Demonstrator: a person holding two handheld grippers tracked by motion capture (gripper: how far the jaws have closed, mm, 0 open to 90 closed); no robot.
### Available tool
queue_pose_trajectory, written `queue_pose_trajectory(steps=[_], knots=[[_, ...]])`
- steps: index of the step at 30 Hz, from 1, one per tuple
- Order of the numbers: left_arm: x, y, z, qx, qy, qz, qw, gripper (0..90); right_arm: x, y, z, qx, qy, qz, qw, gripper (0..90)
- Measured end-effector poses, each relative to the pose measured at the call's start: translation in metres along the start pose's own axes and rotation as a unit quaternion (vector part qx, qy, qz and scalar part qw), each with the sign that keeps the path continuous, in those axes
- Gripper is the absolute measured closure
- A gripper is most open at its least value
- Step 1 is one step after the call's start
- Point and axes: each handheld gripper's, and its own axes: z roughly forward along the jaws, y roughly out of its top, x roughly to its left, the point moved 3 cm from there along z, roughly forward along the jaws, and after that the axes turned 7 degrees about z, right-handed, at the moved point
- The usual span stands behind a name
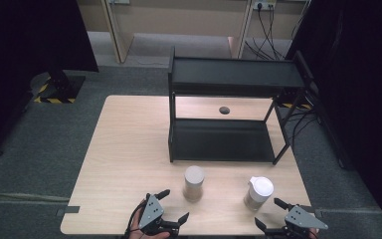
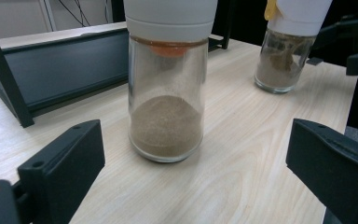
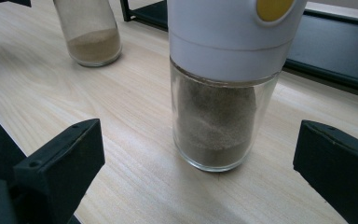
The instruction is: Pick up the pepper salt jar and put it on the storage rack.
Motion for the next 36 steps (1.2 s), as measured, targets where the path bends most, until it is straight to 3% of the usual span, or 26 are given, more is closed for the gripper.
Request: queue_pose_trajectory(steps=[10, 14, 36], knots=[[0.003, 0.01, 0.011, 0.007, 0.0, 0.009, 0.9999, 3.9, 0.0, 0.0, 0.001, 0.003, 0.0, 0.001, 1.0, 2.2], [0.008, 0.016, 0.02, 0.009, 0.002, 0.002, 1.0, 3.9, 0.0, 0.0, 0.0, 0.001, -0.001, 0.003, 1.0, 2.3], [0.011, 0.029, 0.034, 0.003, 0.0, 0.011, 0.9999, 4.0, -0.001, -0.001, -0.002, -0.008, -0.003, 0.007, 0.9999, 2.3]])
